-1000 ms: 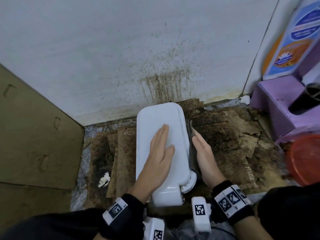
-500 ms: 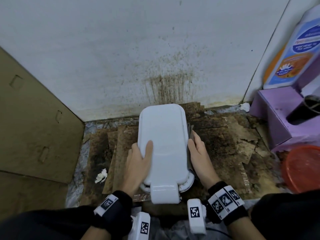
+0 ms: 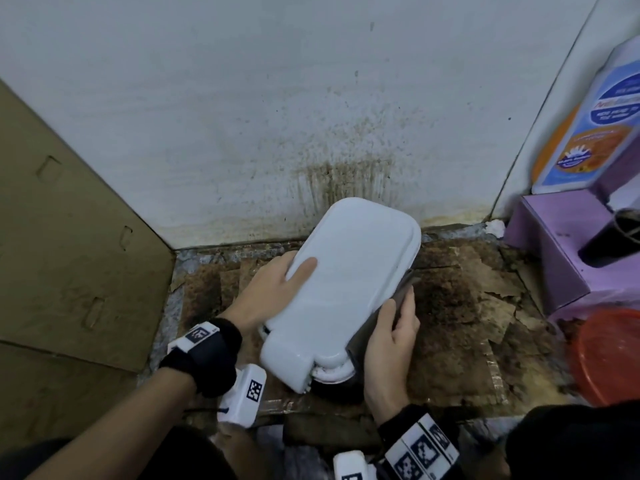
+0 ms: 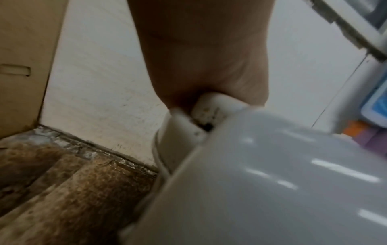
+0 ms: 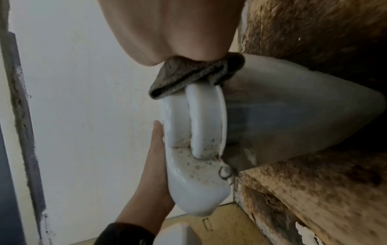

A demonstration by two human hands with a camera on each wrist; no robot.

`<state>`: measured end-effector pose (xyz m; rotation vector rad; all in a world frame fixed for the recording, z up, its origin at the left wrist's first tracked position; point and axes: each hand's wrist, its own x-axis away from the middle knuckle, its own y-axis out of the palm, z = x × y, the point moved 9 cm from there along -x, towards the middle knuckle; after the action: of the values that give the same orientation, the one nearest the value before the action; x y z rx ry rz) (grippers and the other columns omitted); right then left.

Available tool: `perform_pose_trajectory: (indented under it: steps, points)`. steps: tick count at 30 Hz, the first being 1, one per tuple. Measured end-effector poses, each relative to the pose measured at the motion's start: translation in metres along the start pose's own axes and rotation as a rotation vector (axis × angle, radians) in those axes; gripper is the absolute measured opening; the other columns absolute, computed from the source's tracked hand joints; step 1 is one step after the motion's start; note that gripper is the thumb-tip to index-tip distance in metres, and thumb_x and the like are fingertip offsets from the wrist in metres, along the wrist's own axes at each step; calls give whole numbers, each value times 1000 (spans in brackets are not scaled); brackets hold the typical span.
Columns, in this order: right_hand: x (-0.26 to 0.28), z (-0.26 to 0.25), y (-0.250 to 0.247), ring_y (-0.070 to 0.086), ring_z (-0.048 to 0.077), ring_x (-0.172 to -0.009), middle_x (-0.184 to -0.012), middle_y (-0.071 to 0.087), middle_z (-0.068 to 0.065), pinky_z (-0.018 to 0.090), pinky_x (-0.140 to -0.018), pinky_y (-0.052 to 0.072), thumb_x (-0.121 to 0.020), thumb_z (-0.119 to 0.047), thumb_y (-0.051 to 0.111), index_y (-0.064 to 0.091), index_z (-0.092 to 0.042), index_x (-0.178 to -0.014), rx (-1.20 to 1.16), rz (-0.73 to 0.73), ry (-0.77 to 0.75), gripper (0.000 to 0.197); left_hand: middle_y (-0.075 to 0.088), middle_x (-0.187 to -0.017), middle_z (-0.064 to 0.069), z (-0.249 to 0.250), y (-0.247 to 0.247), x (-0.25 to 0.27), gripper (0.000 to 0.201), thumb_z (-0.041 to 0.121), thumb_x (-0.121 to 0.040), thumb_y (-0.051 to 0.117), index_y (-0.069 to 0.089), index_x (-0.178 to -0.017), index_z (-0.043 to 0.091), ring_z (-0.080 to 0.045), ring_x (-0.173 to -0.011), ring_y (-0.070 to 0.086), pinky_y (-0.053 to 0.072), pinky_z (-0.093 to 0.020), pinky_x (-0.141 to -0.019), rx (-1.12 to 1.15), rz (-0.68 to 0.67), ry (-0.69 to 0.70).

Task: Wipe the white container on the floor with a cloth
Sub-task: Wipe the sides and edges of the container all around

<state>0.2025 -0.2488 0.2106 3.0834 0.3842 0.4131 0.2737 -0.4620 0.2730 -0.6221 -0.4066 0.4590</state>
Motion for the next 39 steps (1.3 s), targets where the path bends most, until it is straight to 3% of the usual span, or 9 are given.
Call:
perform_pose_trajectory:
  steps: [10, 14, 20, 25, 27, 29, 31, 34, 39]
  points:
    - [-78, -19, -6, 31, 5, -117, -134, 22, -13, 18, -95, 28, -111, -38, 32, 11, -29, -164, 107, -67, 37, 57, 63, -130, 22, -29, 21, 3, 47, 72, -104, 39, 47, -145, 51, -7, -121, 60, 51, -46, -104, -16, -53, 26]
    - [-145, -21, -4, 39, 18, -140, -155, 34, -12, 38, -113, 37, -99, -52, 36, 36, -38, -156, 216, -154, 70, 59, 60, -120, 13, -45, 21, 25, 51, 77, -98, 32, 54, -128, 42, -14, -117, 56, 47, -46, -102, -114, 151, -122]
    - [-177, -51, 17, 62, 18, -115, -127, 67, -4, 34, -91, 47, -104, -28, 37, 64, -30, -131, 332, -356, -15, 39, 51, -114, 6, -66, 31, 81, 60, 82, -91, 43, 49, -117, 28, -23, -110, 57, 49, -46, -96, -40, 309, -380]
    - [-179, -53, 18, 63, 17, -114, -124, 69, -5, 39, -100, 47, -102, -29, 36, 69, -28, -123, 405, -407, -28, 39, 72, -115, 13, -91, 53, 103, 74, 89, -80, 58, 63, -122, 29, 0, -90, 74, 59, -24, -73, 315, 241, -501]
    - [-176, -52, 12, 64, 19, -114, -124, 71, -5, 44, -105, 48, -98, -34, 36, 69, -30, -126, 399, -390, -19, 43, 74, -118, 15, -80, 54, 102, 62, 79, -85, 63, 65, -123, 30, 9, -81, 73, 59, -16, -69, 391, 217, -468]
    - [-172, -50, 3, 64, 19, -117, -125, 70, -6, 49, -108, 47, -94, -39, 37, 69, -31, -126, 379, -362, -13, 45, 78, -111, 22, -71, 49, 100, 49, 73, -88, 64, 71, -116, 34, 7, -93, 73, 58, -26, -87, 426, 221, -403]
    - [-163, -46, -11, 59, 18, -125, -134, 66, -6, 51, -112, 44, -90, -43, 38, 64, -30, -133, 347, -298, -5, 52, 79, -96, 24, -71, 35, 96, 45, 74, -88, 60, 74, -106, 35, -2, -90, 75, 58, -33, -87, 374, 231, -386]
    - [-131, -52, -39, 53, 14, -126, -135, 60, -9, 39, -109, 41, -97, -34, 38, 61, -24, -138, 255, -94, 0, 47, 71, -78, 4, -77, 3, 82, 70, 88, -83, 50, 67, -89, 21, -21, -73, 67, 46, -37, -66, 158, 232, -431]
    - [-57, -41, -72, 44, 8, -119, -129, 53, -8, 23, -99, 29, -106, -22, 40, 55, -19, -144, 88, 180, -12, 41, 75, -95, 2, -71, -34, 38, 74, 89, -86, 45, 69, -103, 20, -19, -88, 71, 52, -40, -77, -2, 187, -292]
